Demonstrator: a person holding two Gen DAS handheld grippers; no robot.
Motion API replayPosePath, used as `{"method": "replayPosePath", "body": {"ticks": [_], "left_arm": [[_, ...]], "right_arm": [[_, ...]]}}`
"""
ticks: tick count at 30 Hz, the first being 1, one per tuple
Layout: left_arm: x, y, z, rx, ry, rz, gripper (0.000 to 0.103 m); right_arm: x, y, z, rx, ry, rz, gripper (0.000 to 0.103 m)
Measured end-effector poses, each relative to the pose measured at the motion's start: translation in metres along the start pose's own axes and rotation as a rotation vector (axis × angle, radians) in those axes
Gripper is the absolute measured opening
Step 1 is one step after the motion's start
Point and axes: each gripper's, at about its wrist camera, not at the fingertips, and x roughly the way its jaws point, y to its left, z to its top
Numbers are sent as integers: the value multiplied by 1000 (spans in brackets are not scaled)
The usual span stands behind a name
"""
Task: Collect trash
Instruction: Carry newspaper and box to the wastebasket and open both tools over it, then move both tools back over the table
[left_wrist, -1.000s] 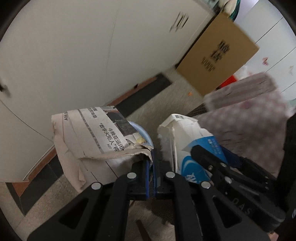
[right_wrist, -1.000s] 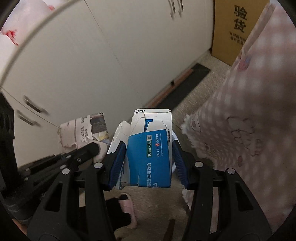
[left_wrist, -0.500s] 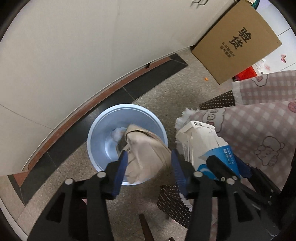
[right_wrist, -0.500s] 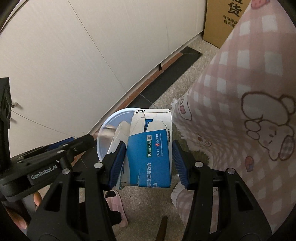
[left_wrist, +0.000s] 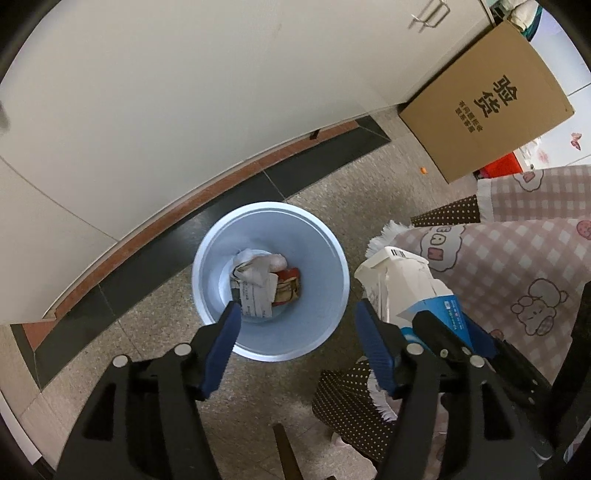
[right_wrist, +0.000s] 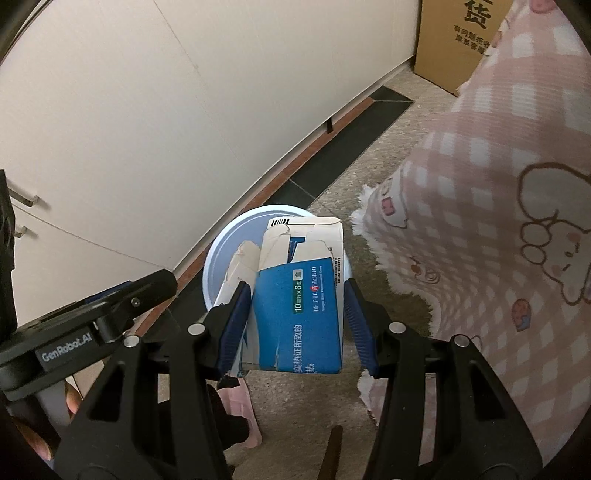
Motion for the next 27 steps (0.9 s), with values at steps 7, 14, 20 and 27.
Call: {"method": "replayPosePath", "body": {"ticks": [7,14,20,27], "left_arm": [[-23,16,-1,-29,-52,25,64],[-63,24,1,-40,-140,41,67],[-99,14,-5,-5,-210,54,67],[-159,-9,-20,36,-322,41,67]], "right_arm": [[-3,17,2,-15,-39,74,52],[-24,31,8,-29,-111,114,60],[-61,41,5,-73,-165,91,60],[-127,47,-3,-101,-274,57,61]]}}
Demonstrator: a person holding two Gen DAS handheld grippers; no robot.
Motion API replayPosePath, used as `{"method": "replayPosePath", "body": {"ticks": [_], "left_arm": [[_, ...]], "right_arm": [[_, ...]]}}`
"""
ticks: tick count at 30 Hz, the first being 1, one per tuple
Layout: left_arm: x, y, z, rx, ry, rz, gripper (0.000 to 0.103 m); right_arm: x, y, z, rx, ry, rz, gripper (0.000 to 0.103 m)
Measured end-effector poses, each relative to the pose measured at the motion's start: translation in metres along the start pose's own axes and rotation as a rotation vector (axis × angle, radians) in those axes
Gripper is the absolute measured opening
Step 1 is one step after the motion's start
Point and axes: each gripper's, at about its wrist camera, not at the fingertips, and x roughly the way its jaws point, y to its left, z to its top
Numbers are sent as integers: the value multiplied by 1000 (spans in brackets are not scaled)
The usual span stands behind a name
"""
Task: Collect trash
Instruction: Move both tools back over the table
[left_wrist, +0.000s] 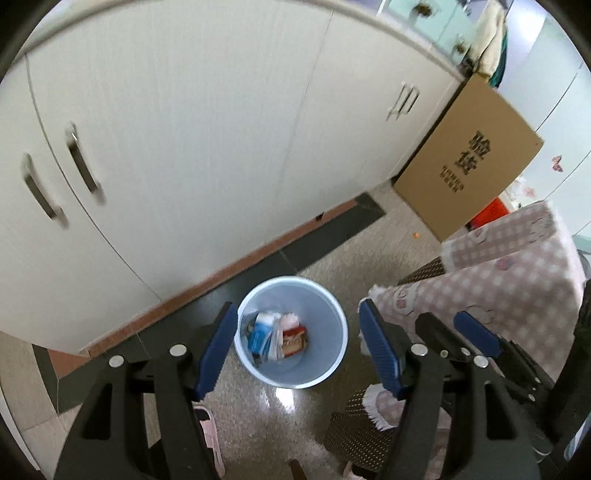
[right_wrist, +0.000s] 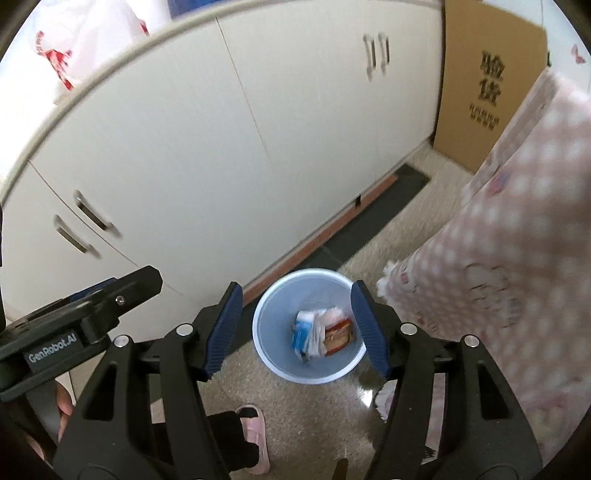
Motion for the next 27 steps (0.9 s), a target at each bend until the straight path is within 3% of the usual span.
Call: {"method": "replayPosePath", "body": {"ticks": [8,17,20,27], "left_arm": [[-97,-34,0,48,-180,-29,70],[-186,-103,-19,150,-336,-113,75],[-199,-137,-32,195,-351,-153,75],[-200,-221,-68,318,-287,-266,75]], "right_arm": [[-108,6,8,-1,-174,-10,64],[-225,-24,-5,51,-344,-40,67],[-260,-50,-18,92,-388,-71,68],[-315,-123,-57,206,-435,-179,68]]}}
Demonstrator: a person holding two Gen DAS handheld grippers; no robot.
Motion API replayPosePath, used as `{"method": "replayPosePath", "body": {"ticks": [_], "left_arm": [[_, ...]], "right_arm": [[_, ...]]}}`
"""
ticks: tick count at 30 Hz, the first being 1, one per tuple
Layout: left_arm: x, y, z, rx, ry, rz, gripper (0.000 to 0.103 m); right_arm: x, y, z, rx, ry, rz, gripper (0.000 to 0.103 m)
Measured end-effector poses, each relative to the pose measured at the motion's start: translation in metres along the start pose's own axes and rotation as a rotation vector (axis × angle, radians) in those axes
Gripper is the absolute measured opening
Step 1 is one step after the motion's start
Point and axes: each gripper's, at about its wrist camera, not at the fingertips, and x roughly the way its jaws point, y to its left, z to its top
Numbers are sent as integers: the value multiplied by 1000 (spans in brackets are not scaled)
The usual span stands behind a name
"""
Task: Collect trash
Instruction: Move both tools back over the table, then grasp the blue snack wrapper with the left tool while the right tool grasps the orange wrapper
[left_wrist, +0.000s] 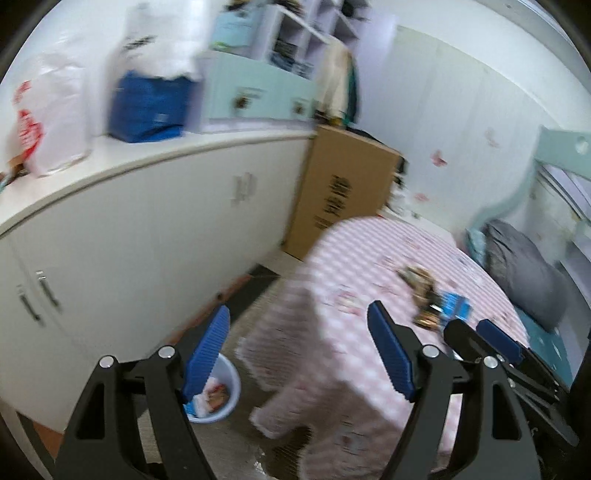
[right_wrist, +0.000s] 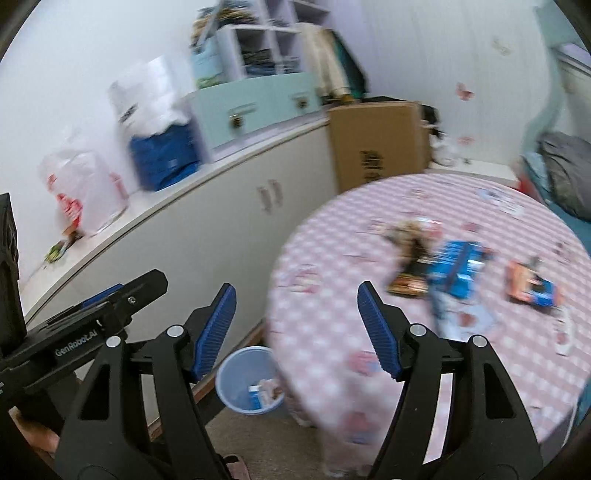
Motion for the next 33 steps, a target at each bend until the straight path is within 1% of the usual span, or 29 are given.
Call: {"method": "replayPosePath", "body": {"ticks": [3,6,10,13,15,18,19,20,21,22,24,25,26,27,28,29,31,32,33], "left_arm": [[14,-41,-9,51,38,-49,75],[33,-81,-20,93,97,-103,75],[62,-128,-36,143,177,-151,75],[84,-155,-47,168,230,-181,75],[94,-167,-54,182,251,-184,75],[114,-185,-61,196,279,-189,74],[119,-190,-62,202,283,-189,71],[125,-194,-61,209,290,-185,64],[130,-199,-63,216,299,-180,60],[138,-202,-64,217,316,-177,54],[145,-201,-63,207,338,-177,48],[148,-202,-64,207,343,-176,41],[151,-203,-64,212,349,-176,31],[153,-204,-64,216,355,-178,26],[157,-204,-65,218,368,-186,17],[158,-204,-65,218,372,-189,17],[157,-204,-65,228,358,-189,14],[157,-205,-64,230,350,-187,9],[156,-205,-63,230,344,-185,8]], "right_arm": [[-15,-44,-4,52,-4,-57,68],[-26,-88,-10,94,-9,-127,68],[-33,-134,-20,138,4,-200,68],[-33,-168,-26,183,27,-235,68],[-34,-190,-31,207,37,-272,68],[-31,-216,-35,250,54,-302,68],[-30,-225,-36,260,61,-311,68],[-28,-231,-37,271,66,-316,68],[-25,-240,-38,293,72,-315,68],[-22,-245,-38,304,79,-316,68],[-15,-256,-38,326,89,-309,68],[-13,-260,-37,335,96,-302,68],[-9,-263,-37,340,106,-298,68],[-5,-264,-36,342,110,-295,67],[-1,-266,-34,336,112,-296,67],[1,-266,-32,330,116,-298,67],[8,-265,-27,326,127,-282,60],[12,-264,-26,312,133,-291,52],[16,-262,-25,295,143,-300,46]]}}
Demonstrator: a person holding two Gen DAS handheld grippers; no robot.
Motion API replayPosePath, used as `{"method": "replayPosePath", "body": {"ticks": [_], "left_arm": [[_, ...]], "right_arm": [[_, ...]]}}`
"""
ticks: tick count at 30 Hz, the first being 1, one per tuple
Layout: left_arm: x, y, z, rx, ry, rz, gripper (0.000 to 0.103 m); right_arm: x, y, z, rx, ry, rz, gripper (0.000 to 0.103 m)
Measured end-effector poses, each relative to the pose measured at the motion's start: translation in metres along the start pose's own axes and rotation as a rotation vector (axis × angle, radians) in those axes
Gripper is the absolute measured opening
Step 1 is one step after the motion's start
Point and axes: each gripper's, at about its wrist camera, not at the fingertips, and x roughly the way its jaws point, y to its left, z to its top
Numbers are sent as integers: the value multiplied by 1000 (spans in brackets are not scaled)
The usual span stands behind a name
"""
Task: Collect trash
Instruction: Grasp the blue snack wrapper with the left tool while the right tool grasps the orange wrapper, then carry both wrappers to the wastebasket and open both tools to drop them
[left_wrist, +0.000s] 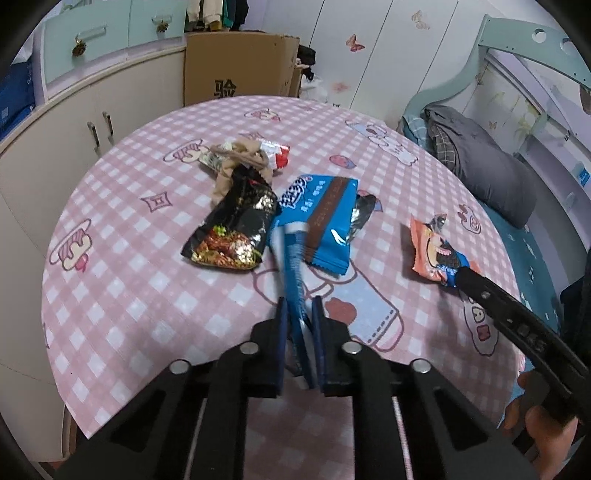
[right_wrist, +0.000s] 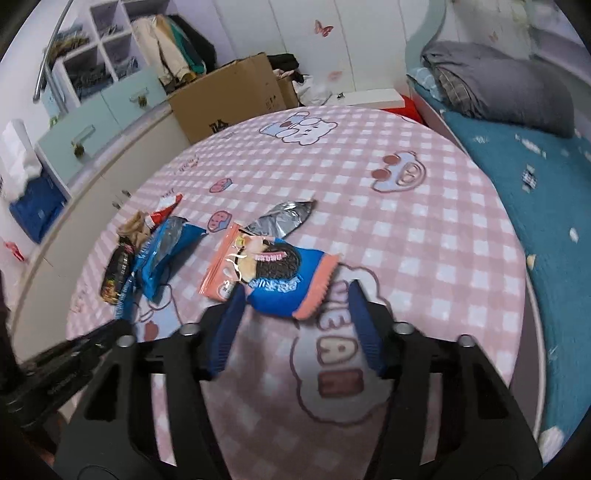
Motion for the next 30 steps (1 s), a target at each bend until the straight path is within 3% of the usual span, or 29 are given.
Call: {"method": "replayPosePath", "body": {"ticks": [1,4,5,18,24,30], "left_arm": [[-2,0,0,3,-3,-6,8],[-9,-2,-1,21,-18,-18,7],[-12,-2,-2,22,-24,-21,7],[-72,22,-8,-10,-131,-78,7],[-106,55,-11,-59,-190,-79,7],[-138,114,-22,-137,-238,-39,7]], "right_arm": [[3,4,1,-24,4,-16,42],[7,7,2,-45,16,-16,20],[7,8,2,-50,18,-9,9],[-45,42,-4,-71,-100,66,2],[-77,90,-5,-130,-151,147,2],[-82,170,-20,-241,-139,259,2]]}}
